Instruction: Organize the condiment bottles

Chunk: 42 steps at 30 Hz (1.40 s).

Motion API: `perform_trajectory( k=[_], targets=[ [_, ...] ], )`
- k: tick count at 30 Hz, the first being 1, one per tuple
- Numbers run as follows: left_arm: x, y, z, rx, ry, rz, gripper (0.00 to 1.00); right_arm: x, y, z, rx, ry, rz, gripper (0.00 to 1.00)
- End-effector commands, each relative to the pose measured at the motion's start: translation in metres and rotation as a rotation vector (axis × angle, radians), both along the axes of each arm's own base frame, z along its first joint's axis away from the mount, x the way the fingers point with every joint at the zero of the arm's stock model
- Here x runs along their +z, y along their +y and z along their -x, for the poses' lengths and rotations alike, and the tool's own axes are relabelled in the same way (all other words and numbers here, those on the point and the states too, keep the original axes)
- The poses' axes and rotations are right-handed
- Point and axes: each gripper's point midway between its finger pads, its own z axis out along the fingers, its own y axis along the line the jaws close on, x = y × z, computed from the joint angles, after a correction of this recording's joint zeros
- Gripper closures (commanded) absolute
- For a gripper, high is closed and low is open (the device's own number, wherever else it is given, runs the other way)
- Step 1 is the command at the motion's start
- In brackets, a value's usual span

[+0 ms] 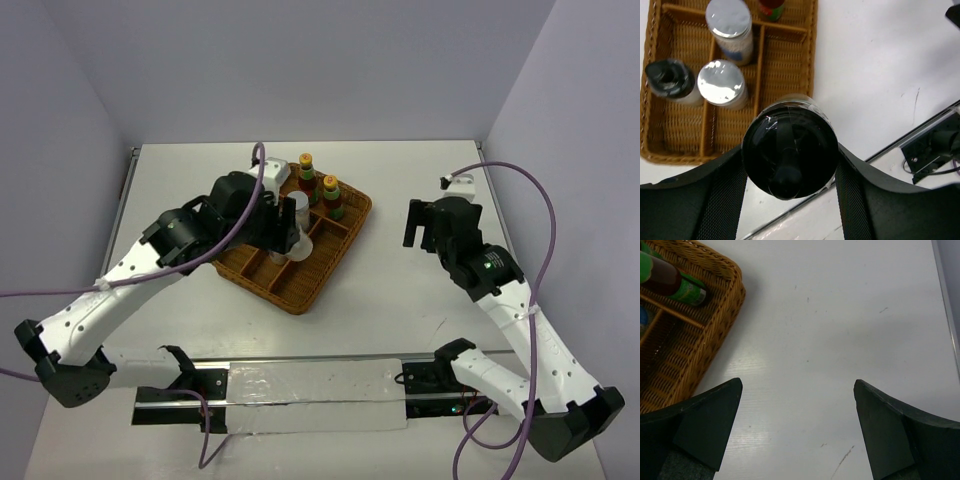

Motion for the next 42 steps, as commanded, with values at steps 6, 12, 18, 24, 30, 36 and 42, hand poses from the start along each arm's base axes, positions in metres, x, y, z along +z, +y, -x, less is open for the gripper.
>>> perform_trajectory(
  k=[6, 12, 18, 24, 30, 36, 42],
  targets=[
    [0.03, -0.057, -0.037, -0.023, -0.142, 0.105, 0.9, 0.026, -0.018, 0.011, -0.063, -0.085, 0.002, 0.0],
    [0.001, -0.07, -0.059, 0.023, -0.132, 0.036, 0.9, 0.024, -0.021, 0.015, -0.068, -0.09, 0.001, 0.0],
    [-0.042, -0.076, -0.082, 0.097, -0.098, -0.069, 0.9, 0.015, -0.02, 0.013, -0.066, -0.076, 0.005, 0.0],
    [-0.078, -0.081, -0.089, 0.136, -0.058, -0.125, 0.9, 0.01, -0.019, 0.01, -0.063, -0.064, 0.005, 0.0],
    [-0.106, -0.086, -0.091, 0.131, -0.031, -0.146, 0.9, -0.002, -0.018, 0.006, -0.065, -0.031, 0.016, 0.0],
    [-0.124, -0.086, -0.085, 0.13, 0.003, -0.145, 0.9, -0.002, -0.017, 0.006, -0.061, -0.035, 0.01, 0.0],
    [-0.139, -0.093, -0.076, 0.099, 0.026, -0.141, 0.9, -0.001, -0.013, 0.004, -0.044, -0.04, -0.004, 0.0]
  ],
)
